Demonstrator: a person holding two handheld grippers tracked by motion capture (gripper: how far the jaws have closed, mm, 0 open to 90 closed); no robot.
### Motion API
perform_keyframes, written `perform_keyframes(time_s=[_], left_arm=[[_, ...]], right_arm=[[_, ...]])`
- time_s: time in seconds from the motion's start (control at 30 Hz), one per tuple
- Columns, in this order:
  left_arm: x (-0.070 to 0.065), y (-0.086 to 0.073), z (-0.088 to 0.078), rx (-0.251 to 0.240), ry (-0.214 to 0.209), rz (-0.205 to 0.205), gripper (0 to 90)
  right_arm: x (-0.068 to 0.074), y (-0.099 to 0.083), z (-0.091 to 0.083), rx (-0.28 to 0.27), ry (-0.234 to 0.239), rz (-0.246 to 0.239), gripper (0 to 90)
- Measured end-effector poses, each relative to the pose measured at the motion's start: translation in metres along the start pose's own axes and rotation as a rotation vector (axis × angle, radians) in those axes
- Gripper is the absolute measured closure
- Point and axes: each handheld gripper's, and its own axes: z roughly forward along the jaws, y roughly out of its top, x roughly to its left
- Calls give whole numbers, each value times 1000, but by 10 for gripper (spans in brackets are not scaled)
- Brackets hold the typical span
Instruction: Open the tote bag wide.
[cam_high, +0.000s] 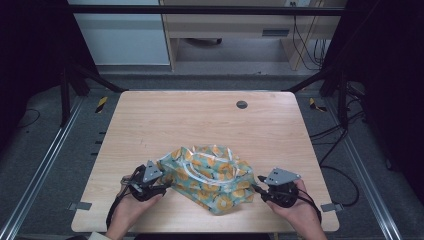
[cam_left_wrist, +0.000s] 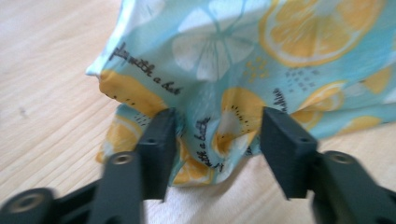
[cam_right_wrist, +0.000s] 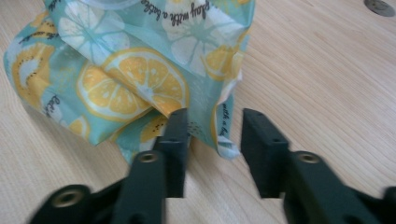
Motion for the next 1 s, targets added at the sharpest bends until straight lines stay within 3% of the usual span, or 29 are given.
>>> perform_keyframes(time_s=[0.07,0.1,0.17,0.27,0.3,0.4,0.53,0.57,0.67,0.77,0.8,0.83,0.87,0.9,0.93,0.97,1.0], left_arm=[[0,0,-4,-5,-2,-4,406],[0,0,-8,-21,-2,-13,343],[1,3,-21,-59,15,-31,302],[1,9,-28,-92,25,-27,260],[1,18,-33,-118,25,-29,244],[3,28,-34,-132,20,-22,236],[6,55,-30,-155,3,-12,226],[7,70,-23,-129,-22,16,210],[9,83,-13,-119,-26,21,213],[9,89,-4,-94,-57,23,248],[9,89,-4,-94,-57,23,260],[7,90,-1,-73,-72,25,289],[7,90,-1,-73,-72,25,339],[5,88,1,-55,-78,27,362],[5,88,1,-55,-78,27,402],[5,87,1,-56,-72,27,402],[6,85,0,-53,-73,29,492]], right_arm=[[1,0,-3,-9,2,1,532],[2,2,-8,-23,-12,9,443],[3,6,-15,-47,-23,8,388],[6,15,-22,-81,-22,15,350],[8,25,-25,-108,-7,5,328],[10,37,-26,-133,9,2,324],[12,70,-10,-158,61,-14,316],[13,77,-5,-155,75,-16,315],[12,95,9,-148,93,-29,320],[12,107,22,-124,139,-38,443],[12,107,22,-124,139,-38,443],[13,111,28,-91,180,-56,612],[13,111,28,-91,180,-56,612],[15,112,30,-85,201,-73,747],[15,112,30,-85,201,-73,747],[16,112,30,-81,202,-75,807],[17,112,29,-85,198,-79,853]])
